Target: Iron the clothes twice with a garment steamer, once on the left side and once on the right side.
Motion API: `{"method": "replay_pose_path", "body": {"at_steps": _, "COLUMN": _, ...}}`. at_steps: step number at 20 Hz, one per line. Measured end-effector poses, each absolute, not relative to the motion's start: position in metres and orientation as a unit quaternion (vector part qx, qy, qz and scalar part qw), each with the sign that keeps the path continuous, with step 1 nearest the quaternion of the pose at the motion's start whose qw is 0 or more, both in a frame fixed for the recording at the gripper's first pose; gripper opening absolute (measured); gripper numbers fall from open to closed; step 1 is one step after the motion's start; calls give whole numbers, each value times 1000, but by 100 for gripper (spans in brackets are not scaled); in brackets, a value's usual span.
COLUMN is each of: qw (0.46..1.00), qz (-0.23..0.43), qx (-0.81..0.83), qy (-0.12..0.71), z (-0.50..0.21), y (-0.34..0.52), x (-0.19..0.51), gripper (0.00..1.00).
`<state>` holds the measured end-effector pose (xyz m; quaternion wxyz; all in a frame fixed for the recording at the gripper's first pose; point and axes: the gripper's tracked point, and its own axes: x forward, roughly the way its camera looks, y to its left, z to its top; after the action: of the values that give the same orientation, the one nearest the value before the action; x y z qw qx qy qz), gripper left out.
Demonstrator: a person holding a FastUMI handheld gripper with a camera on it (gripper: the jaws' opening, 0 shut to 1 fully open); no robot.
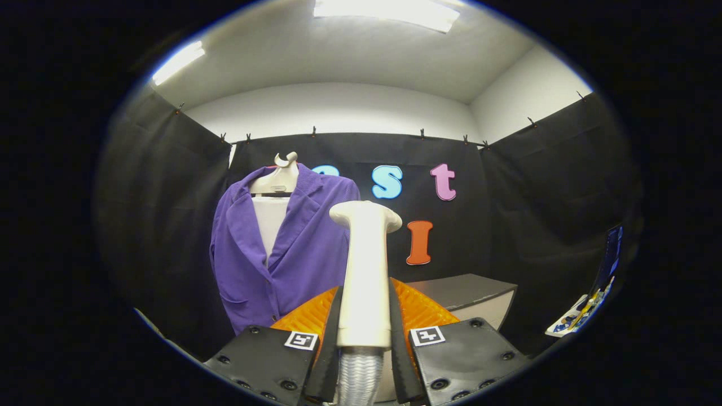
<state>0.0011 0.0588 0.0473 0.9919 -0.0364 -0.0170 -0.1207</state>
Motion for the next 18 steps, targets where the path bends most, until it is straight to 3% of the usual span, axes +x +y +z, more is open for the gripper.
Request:
{"method": "replay_pose_path", "body": {"at_steps": 7, "qw": 996, "qz": -82, "qx": -33, "qy": -28, "z": 45, "y": 116, "x": 48, "gripper": 46}}
{"method": "replay_pose_path", "body": {"at_steps": 18, "qw": 995, "qz": -93, "qx": -29, "qy": -18, "z": 19, "y": 120, "x": 113, "gripper": 46}}
